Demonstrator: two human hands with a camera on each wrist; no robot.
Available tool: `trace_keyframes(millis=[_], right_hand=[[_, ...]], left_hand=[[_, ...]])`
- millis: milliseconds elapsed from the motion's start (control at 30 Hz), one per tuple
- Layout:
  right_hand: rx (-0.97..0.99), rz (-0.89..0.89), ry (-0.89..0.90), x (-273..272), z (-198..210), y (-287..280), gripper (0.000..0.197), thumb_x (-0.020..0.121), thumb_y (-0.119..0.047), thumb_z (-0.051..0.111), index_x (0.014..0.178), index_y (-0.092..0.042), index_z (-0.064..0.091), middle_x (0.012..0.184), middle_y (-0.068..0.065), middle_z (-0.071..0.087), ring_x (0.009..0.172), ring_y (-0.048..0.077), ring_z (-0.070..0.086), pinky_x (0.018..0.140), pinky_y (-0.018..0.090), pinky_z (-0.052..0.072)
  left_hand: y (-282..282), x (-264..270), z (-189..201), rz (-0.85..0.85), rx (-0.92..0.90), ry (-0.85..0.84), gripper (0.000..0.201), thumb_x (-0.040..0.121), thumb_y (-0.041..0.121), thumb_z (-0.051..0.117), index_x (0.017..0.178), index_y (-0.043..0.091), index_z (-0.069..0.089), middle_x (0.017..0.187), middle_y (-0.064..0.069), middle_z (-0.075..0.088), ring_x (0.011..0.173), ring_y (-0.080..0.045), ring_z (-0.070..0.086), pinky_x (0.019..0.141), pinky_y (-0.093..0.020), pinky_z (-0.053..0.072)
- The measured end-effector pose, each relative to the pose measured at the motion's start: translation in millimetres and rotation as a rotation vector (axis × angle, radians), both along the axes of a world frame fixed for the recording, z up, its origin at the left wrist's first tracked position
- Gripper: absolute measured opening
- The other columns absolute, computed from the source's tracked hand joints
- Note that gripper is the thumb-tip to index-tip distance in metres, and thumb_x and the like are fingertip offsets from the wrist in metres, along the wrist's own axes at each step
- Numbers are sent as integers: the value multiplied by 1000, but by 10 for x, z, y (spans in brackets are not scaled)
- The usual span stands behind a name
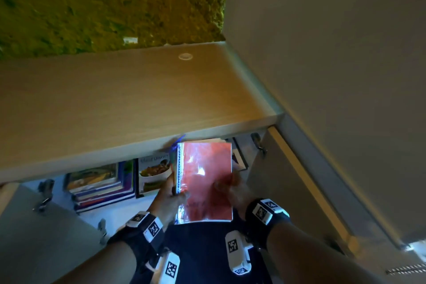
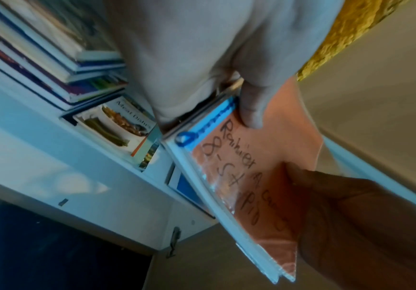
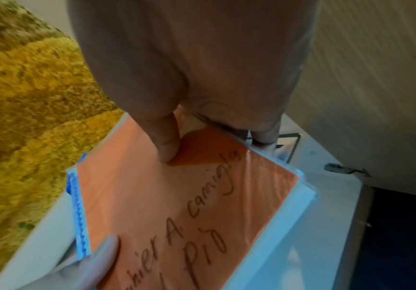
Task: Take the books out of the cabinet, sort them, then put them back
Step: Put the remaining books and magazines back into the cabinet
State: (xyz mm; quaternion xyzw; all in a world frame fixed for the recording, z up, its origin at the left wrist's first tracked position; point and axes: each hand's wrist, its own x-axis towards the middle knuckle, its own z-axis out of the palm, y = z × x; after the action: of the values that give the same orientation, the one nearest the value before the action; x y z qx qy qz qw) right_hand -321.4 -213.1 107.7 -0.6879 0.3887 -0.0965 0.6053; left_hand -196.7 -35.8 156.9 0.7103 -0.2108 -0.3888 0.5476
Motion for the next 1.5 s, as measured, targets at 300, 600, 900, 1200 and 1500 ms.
trace_keyframes(millis=[300,600,900,1200,1500], right_hand=[[-59,96,-110,532,-1023,-687,13,86,-28,67,98,-29,72,80,-11,76,74,8,69,78,36,57],[-62,-96,-225,1756,-1985,-1914,64,68,-37,76,123,-6,67,113,17,76,98,35,75,94,52,60],[126,-41,-178,1754,-2324,-2303,34,94,0,54,126,-8,63,73,7,71,42,13,64,39,23,49],[-27,19,-260,2363,-1948,-2752,8,83,-22,73,86,-19,79,109,16,74,92,35,72,84,48,61],[162,-174,-459,2680,-1927,-3059,57,95,-18,65,148,-20,45,135,16,60,103,31,64,70,35,53]], left_hand=[[-800,742,-1478,-53,-32,-67,62,71,36,74,129,31,55,122,3,69,116,-19,63,108,-46,46],[-1919,1586,-2188,65,-200,-134,26,91,7,65,107,28,61,102,-7,72,80,-18,69,74,-35,61],[-2112,1636,-2554,6,-22,131,76,80,6,74,143,38,45,136,-9,56,90,-30,54,69,-35,54],[-2617,2138,-2216,84,-12,32,61,93,-2,61,144,26,46,130,-11,55,92,-23,54,77,-36,50],[-3125,2627,-2226,146,-70,9,44,93,-2,61,130,21,55,137,-15,53,91,-30,57,74,-41,50]])
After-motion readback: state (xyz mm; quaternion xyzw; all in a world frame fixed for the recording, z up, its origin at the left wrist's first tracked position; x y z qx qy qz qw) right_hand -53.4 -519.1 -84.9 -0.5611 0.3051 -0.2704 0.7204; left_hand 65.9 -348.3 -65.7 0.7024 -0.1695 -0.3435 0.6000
